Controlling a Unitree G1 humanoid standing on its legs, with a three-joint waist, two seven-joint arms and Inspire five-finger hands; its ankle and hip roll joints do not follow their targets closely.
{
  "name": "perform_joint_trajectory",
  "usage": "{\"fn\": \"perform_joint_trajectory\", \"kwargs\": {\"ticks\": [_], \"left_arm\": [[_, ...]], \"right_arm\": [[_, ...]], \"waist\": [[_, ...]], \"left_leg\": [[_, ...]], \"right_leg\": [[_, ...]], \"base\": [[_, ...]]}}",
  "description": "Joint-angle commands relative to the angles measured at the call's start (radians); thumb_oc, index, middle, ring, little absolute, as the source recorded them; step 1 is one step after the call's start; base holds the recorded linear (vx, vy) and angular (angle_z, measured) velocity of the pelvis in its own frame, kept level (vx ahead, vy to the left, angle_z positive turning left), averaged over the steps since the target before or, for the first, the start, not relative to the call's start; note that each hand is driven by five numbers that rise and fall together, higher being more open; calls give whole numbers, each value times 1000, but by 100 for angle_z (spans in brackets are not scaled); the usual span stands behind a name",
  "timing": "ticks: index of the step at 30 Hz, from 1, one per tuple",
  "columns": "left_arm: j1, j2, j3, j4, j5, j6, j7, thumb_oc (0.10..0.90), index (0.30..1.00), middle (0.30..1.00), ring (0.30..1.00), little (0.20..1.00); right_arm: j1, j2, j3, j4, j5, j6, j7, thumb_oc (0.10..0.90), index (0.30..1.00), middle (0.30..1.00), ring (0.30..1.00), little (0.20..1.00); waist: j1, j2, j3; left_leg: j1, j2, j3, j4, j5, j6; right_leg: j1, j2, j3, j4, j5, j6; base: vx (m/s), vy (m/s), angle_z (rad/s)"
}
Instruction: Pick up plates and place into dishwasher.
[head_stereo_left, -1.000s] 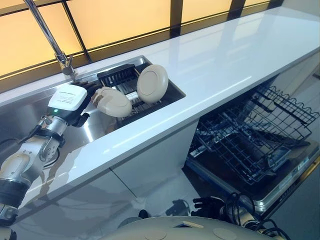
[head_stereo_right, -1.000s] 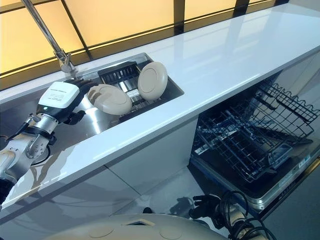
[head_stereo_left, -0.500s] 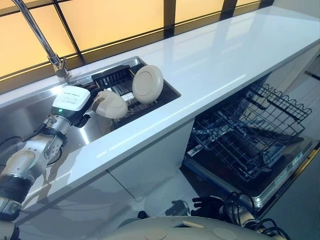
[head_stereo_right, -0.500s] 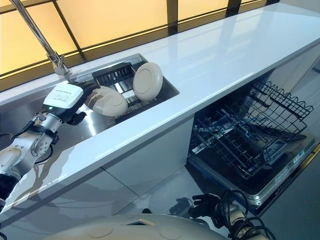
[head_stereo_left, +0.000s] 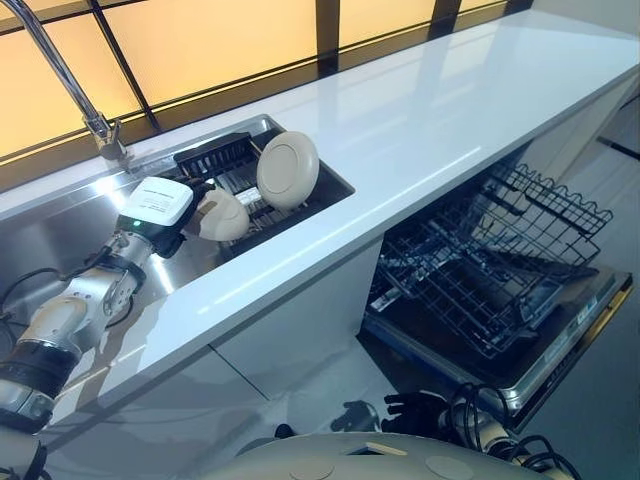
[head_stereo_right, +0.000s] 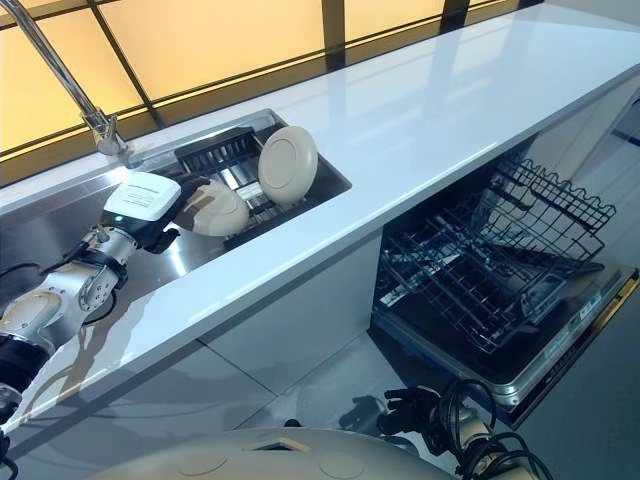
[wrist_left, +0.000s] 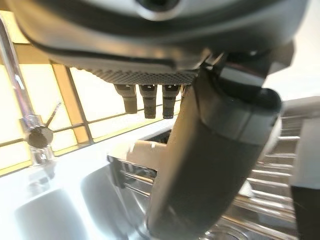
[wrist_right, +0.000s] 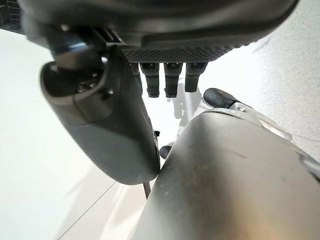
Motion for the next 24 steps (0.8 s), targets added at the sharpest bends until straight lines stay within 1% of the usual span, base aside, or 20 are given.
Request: {"fn": "perform_joint_trajectory", "kwargs": {"ticks": [1, 6, 10, 17, 19, 20, 21, 22, 24], "left_arm": [[-255, 14, 25, 80, 43, 49, 13, 800, 900, 900, 900, 900], [-283, 8, -8, 95, 60, 60, -1, 800, 900, 900, 900, 900], [-316, -4, -37, 126, 55, 77, 42, 800, 900, 900, 900, 900], [-386, -40, -83, 194, 57, 169, 96, 800, 900, 900, 900, 900], [-400, -53, -92, 219, 61, 179, 109, 800, 900, 900, 900, 900], [-408, -62, -98, 242, 65, 191, 120, 333, 500, 500, 500, 433], [-412, -67, -102, 253, 66, 194, 123, 265, 441, 441, 441, 365], [-415, -69, -104, 262, 67, 200, 117, 100, 300, 300, 300, 200], [-418, -69, -108, 272, 65, 208, 111, 100, 300, 300, 300, 200]], "right_arm": [[2, -52, 42, 18, -31, 19, 23, 800, 900, 900, 900, 900], [1, -50, 46, 22, -27, 28, 18, 800, 900, 900, 900, 900], [2, -48, 52, 24, -21, 34, 17, 800, 900, 900, 900, 900], [2, -43, 65, 21, 3, 41, 8, 800, 900, 900, 900, 900], [-2, -41, 69, 22, 11, 43, 5, 800, 900, 900, 900, 900], [-5, -40, 72, 21, 18, 47, 4, 800, 900, 900, 900, 900], [-7, -41, 73, 18, 23, 49, 3, 800, 900, 900, 900, 900], [-8, -42, 73, 18, 24, 51, 3, 800, 900, 900, 900, 900], [-10, -41, 74, 18, 25, 54, 3, 800, 900, 900, 900, 900]], "waist": [[-10, 23, 3], [-18, 25, 5], [-28, 24, 6], [-42, 22, 8], [-46, 22, 8], [-48, 23, 8], [-49, 23, 8], [-50, 23, 8], [-51, 24, 8]], "left_leg": [[49, -96, -13, 19, -157, 58], [50, -96, -9, 19, -157, 59], [49, -96, -4, 19, -157, 60], [49, -97, 2, 15, -156, 60], [48, -97, 5, 14, -156, 61], [46, -97, 7, 14, -155, 60], [44, -97, 8, 13, -155, 60], [43, -97, 9, 14, -154, 60], [42, -97, 11, 14, -154, 60]], "right_leg": [[-88, 92, 5, 79, -7, 10], [-88, 94, 13, 77, -6, 11], [-90, 95, 18, 77, -5, 11], [-93, 98, 25, 75, 0, 12], [-95, 98, 28, 73, 2, 13], [-97, 99, 31, 72, 4, 14], [-98, 99, 32, 70, 5, 14], [-99, 99, 34, 69, 6, 14], [-100, 99, 35, 68, 7, 15]], "base": [[41, -10, -4], [31, -8, -10], [33, -8, -6], [16, -5, 0], [5, -2, -2], [5, -2, -5], [4, -1, -7], [3, 2, -9], [3, 3, -11]]}}
